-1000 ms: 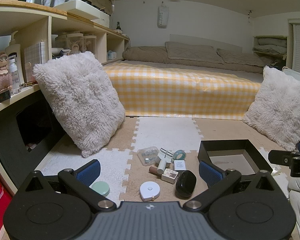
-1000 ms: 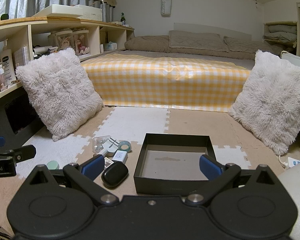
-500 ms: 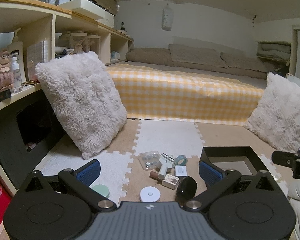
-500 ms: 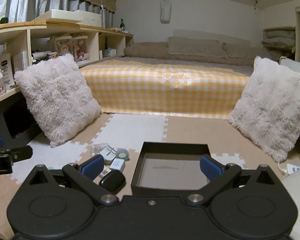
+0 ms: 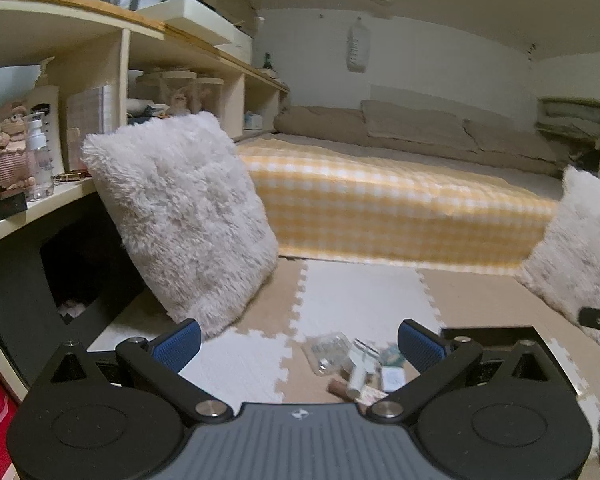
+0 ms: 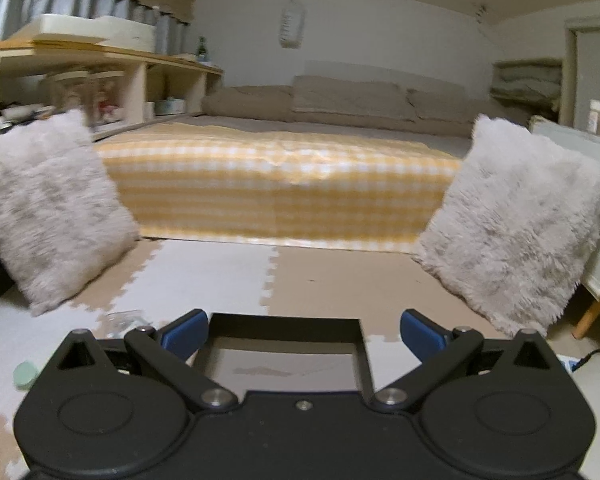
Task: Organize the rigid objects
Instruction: 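Lower the left gripper onto the mint-green round compact and close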
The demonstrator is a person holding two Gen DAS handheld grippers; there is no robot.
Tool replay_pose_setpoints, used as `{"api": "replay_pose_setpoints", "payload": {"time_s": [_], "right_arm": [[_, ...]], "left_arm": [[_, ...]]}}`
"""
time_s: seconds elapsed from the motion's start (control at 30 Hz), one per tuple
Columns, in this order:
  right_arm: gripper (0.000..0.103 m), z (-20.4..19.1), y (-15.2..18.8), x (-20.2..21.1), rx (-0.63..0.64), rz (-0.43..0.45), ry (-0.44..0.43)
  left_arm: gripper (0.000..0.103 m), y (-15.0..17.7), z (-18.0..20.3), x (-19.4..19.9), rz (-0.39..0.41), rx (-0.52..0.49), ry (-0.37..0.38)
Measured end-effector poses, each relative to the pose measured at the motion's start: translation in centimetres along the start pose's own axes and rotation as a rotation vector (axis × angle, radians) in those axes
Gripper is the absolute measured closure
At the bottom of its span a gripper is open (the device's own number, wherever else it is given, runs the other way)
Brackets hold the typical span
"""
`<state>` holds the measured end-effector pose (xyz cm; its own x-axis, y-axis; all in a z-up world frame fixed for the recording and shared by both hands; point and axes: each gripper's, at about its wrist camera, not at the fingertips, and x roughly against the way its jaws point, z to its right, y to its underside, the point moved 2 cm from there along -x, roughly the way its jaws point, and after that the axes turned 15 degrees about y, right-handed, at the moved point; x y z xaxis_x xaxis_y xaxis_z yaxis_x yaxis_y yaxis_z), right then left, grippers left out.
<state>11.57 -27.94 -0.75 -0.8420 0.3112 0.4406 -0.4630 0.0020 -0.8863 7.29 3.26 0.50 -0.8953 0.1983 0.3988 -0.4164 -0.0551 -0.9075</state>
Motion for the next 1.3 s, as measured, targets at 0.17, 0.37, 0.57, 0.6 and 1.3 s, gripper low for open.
{"api": "replay_pose_setpoints", "payload": {"time_s": [0.17, 0.37, 0.57, 0.6, 1.3], "right_arm": [[0.0, 1.2, 0.2, -3.7, -0.006, -0.052, 0.064], [0.0, 3.4, 1.8, -9.1, -0.034, -0.185, 0.125], [0.015, 4.1, 3.7, -12.3, -0.009, -0.331, 0.104], [0.017, 4.0, 3.9, -12.7, -0.011, -0.354, 0.086], [0.1, 2.3, 5.2, -15.9, 0.081, -0.54, 0.002]], "left_arm": [[0.0, -0.5, -1.8, -1.2, 0.029, -0.029, -0.042], [0.0, -1.0, -4.3, -3.0, -0.026, -0.052, -0.065], [0.0, -0.4, -7.2, -5.4, -0.12, 0.013, -0.088], [0.0, -0.2, -7.7, -5.9, -0.141, 0.02, -0.093], [0.015, 5.7, -14.1, -13.1, -0.466, 0.183, -0.043]]}}
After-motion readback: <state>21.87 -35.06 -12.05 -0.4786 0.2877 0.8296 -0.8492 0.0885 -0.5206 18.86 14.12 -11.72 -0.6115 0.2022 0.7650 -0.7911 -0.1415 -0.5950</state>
